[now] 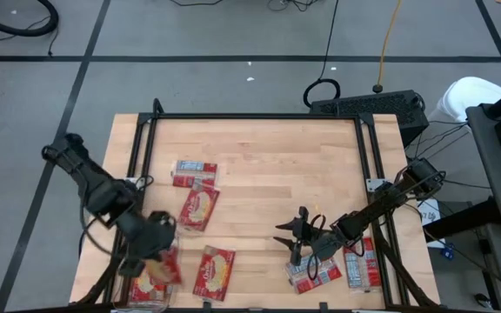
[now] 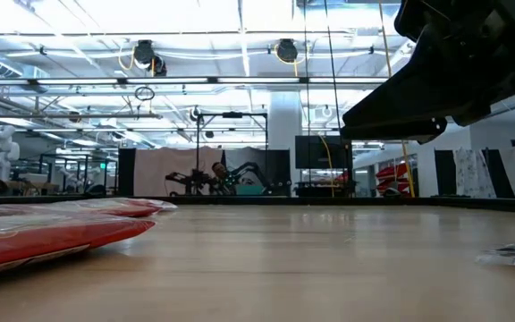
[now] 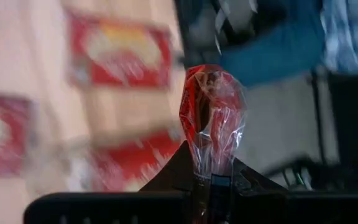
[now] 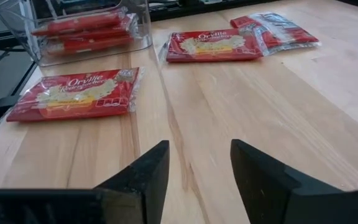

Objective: Sort popcorn bags into baskets
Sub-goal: Put the popcorn bag into the transparent bin

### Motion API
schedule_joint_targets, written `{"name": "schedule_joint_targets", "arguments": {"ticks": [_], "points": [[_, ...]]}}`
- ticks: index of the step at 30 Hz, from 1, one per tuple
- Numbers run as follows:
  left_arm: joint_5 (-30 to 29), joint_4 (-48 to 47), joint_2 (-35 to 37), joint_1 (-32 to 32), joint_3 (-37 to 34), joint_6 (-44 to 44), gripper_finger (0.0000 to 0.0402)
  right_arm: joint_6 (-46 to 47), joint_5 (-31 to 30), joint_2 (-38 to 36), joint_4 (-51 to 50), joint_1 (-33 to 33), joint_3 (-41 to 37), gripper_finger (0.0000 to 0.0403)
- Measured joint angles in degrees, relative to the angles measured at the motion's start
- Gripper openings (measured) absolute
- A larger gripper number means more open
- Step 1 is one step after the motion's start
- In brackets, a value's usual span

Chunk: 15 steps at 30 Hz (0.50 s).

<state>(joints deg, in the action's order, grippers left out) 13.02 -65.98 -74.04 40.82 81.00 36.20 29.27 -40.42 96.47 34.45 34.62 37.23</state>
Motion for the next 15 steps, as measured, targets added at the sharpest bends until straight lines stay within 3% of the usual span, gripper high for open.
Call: {"name": "schedule_joint_targets", "arguments": {"ticks": [6, 15], "points": [[2.42, -1.04, -0.04, 5.85, -3.35, 7.94, 0.0025, 0.0, -0.02, 0.0, 0.07, -0.01, 0.0, 0.0162], [2.43, -0.4, -0.04, 8.59, -9.12, 13.94, 0.0026, 0.47, 0.0, 0.0, 0.05, -0.01, 0.0, 0.0162]]}}
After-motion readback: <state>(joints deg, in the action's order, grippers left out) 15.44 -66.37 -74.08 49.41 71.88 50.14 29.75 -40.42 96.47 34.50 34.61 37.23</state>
